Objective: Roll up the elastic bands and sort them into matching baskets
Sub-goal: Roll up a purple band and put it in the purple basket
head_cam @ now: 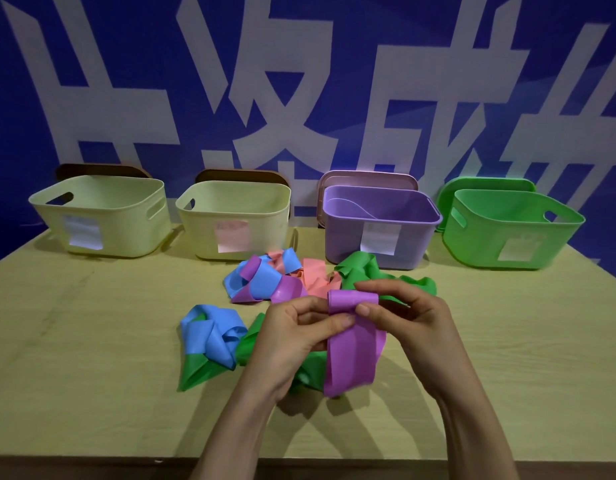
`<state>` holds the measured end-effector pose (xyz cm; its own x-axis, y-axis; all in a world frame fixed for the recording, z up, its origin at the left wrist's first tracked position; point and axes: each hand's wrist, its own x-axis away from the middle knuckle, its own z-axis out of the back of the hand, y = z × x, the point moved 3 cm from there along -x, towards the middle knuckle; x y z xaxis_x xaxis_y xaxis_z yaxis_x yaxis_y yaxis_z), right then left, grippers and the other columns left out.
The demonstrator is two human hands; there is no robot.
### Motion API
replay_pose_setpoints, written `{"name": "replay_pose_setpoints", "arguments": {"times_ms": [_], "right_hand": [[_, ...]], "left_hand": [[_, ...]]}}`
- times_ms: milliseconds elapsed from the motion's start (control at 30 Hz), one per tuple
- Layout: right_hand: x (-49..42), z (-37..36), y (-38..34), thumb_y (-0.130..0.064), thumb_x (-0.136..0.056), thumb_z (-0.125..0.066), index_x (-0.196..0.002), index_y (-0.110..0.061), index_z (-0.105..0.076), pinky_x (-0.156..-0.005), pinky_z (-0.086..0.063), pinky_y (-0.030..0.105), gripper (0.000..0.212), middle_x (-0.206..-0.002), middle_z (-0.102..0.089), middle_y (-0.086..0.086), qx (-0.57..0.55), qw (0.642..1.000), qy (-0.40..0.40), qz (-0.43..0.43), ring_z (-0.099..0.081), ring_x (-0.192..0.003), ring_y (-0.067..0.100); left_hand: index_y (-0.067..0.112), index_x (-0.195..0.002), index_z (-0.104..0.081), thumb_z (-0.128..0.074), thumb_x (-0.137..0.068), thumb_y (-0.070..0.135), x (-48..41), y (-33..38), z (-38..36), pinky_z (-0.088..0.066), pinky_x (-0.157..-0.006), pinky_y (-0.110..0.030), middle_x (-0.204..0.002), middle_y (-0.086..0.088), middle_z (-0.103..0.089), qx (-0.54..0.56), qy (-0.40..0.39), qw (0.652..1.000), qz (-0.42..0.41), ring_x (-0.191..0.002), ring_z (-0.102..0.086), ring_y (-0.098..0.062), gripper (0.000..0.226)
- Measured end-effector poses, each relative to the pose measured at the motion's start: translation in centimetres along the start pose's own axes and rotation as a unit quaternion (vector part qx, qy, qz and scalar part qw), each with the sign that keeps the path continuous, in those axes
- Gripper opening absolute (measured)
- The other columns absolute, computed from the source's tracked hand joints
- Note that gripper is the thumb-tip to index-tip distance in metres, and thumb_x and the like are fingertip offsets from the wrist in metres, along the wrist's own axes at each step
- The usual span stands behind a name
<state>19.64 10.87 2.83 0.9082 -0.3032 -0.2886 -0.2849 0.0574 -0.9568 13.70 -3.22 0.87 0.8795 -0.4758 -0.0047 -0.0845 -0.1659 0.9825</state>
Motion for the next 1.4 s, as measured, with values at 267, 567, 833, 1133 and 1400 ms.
{"name": "replay_pose_setpoints", "arguments": {"times_ms": [267,567,833,1133,1400], "right_hand": [[-0.1,0.2,-0.1,0.016,-0.063,-0.072,-0.081,-0.007,-0.072,-0.076,-0.050,0.014,0.029,-0.089,-0.074,-0.003,0.025,0.998,-0.018,0.059,-0.068,-0.088,0.007],[0.1,0.3,0.0,-0.022,-0.074,-0.068,-0.108,-0.017,-0.066,-0.079,-0.051,0.019,0.035,-0.103,-0.071,-0.004,0.018,0.998,-0.050,-0.015,-0.066,-0.096,0.009],[-0.1,-0.4,-0.1,-0.028,-0.071,-0.069,-0.089,-0.015,-0.072,-0.069,-0.049,0.018,0.023,-0.082,-0.074,0.000,0.071,0.997,-0.020,-0.003,-0.064,-0.076,0.006],[0.1,-0.4,0.3,-0.024,-0.069,-0.069,-0.090,-0.014,-0.071,-0.070,-0.050,0.017,0.024,-0.085,-0.074,-0.003,-0.006,0.999,0.031,-0.018,-0.065,-0.080,0.005],[0.3,0.0,-0.1,-0.017,-0.064,-0.074,-0.089,-0.019,-0.072,-0.073,-0.053,0.022,0.025,-0.090,-0.075,-0.003,0.010,1.000,0.023,0.003,-0.066,-0.082,0.009]], "left_hand": [[0.010,-0.090,-0.072,-0.074,-0.058,0.022,0.1,0.6,-0.2,-0.055,-0.067,-0.021,-0.082,-0.003,-0.074,0.028,-0.030,0.999,-0.019,-0.077,-0.069,-0.013,0.034],[0.006,-0.097,-0.071,-0.076,-0.057,0.016,-0.1,0.5,0.4,-0.054,-0.073,-0.021,-0.089,-0.007,-0.074,0.034,0.009,0.997,-0.066,-0.082,-0.068,-0.014,0.041],[0.011,-0.097,-0.070,-0.075,-0.060,0.006,0.0,0.7,0.2,-0.053,-0.076,-0.020,-0.094,-0.003,-0.075,0.026,-0.005,0.996,-0.082,-0.089,-0.069,-0.012,0.037],[0.005,-0.089,-0.069,-0.074,-0.068,0.007,0.2,-0.3,0.1,-0.055,-0.064,-0.023,-0.081,-0.009,-0.073,0.009,-0.023,1.000,0.018,-0.073,-0.068,-0.015,0.022],[0.011,-0.092,-0.071,-0.074,-0.060,0.018,0.1,0.0,-0.2,-0.056,-0.067,-0.024,-0.085,-0.008,-0.075,-0.004,-0.014,1.000,-0.018,-0.080,-0.071,-0.016,0.032]]}}
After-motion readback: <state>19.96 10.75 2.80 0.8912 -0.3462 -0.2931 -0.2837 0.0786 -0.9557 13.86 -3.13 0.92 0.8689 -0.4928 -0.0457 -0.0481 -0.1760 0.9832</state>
